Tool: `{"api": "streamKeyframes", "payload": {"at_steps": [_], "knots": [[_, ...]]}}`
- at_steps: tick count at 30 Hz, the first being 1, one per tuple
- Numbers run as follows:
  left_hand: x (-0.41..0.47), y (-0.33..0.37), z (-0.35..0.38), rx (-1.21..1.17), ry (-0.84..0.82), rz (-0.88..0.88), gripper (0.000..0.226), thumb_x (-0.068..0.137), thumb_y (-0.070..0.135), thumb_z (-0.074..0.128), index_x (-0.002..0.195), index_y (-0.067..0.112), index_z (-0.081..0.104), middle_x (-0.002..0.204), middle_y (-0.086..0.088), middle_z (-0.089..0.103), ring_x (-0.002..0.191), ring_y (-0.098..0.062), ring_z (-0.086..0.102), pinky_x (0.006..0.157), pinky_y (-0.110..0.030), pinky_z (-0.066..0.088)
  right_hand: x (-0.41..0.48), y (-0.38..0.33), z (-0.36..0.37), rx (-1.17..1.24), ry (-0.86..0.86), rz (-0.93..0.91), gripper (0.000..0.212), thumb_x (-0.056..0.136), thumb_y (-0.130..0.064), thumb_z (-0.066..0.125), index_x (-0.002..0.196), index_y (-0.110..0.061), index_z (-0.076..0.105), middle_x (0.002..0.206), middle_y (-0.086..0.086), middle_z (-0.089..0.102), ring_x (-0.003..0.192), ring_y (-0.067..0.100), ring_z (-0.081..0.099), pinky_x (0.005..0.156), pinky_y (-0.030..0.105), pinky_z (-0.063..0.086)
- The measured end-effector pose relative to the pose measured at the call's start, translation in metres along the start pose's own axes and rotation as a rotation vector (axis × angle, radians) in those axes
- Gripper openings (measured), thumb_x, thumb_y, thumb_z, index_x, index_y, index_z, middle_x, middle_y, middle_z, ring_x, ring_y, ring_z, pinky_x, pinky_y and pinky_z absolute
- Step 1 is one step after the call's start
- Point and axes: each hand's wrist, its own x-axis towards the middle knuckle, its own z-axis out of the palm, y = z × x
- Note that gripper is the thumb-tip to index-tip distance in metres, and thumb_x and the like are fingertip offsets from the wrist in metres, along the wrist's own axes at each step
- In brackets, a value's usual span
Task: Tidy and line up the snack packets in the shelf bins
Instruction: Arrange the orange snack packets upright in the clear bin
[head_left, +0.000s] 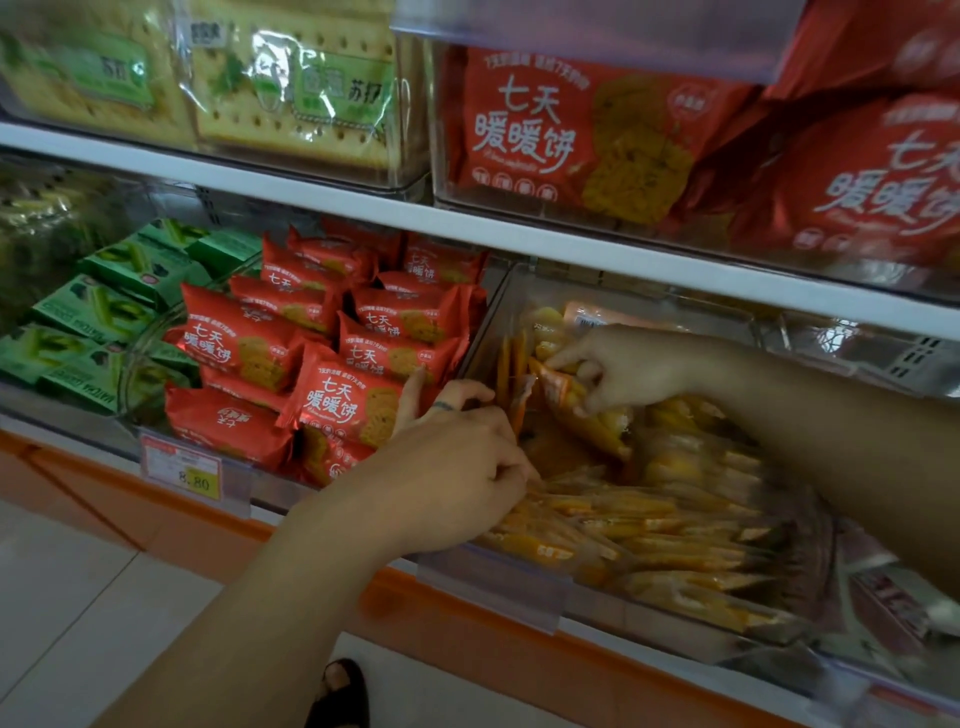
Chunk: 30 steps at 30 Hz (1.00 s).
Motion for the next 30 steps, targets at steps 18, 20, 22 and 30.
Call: {"api": "streamKeyframes", "payload": {"at_steps": [18,20,22,30], "knots": [[0.009,0.009,0.003,0.136,0.166,-0.082,0.042,0.097,0.042,0.042,0.139,0.038,0.042,0.117,0.014,0.06,0.132,-0.007,0.026,0.112,-0.058,-0.003,-0.122,-0.012,-0.019,-0.221,0.622,-0.025,0.043,0.082,-0.013,0.061,0.122,-0.027,0.061,0.111,-0.004,0.068,0.085,0.025,0.068,0.058,0.035,0.055],[0.009,0.008,0.004,0.111,0.171,-0.075,0.042,0.096,0.041,0.043,0.138,0.039,0.043,0.115,0.02,0.061,0.131,-0.004,0.025,0.112,-0.058,-0.004,-0.134,-0.002,-0.017,-0.341,0.604,0.094,0.054,0.064,-0.005,0.074,0.115,-0.022,0.067,0.106,0.0,0.07,0.077,0.029,0.068,0.054,0.034,0.054],[0.008,0.009,0.003,0.091,0.172,-0.077,0.042,0.095,0.041,0.045,0.137,0.039,0.043,0.114,0.023,0.061,0.131,-0.003,0.025,0.112,-0.058,-0.004,-0.139,0.006,-0.012,-0.416,0.497,0.245,0.057,0.053,-0.011,0.083,0.108,-0.022,0.071,0.102,0.003,0.071,0.08,0.032,0.067,0.061,0.036,0.053],[0.007,0.009,0.0,0.118,0.155,-0.084,0.065,0.093,0.048,0.048,0.149,0.03,0.021,0.143,0.011,0.043,0.141,-0.008,0.014,0.112,-0.057,-0.004,-0.134,0.007,-0.015,-0.273,0.256,0.277,0.037,0.091,-0.037,0.05,0.127,-0.035,0.055,0.134,-0.01,0.055,0.116,0.026,0.05,0.098,0.039,0.036]]}}
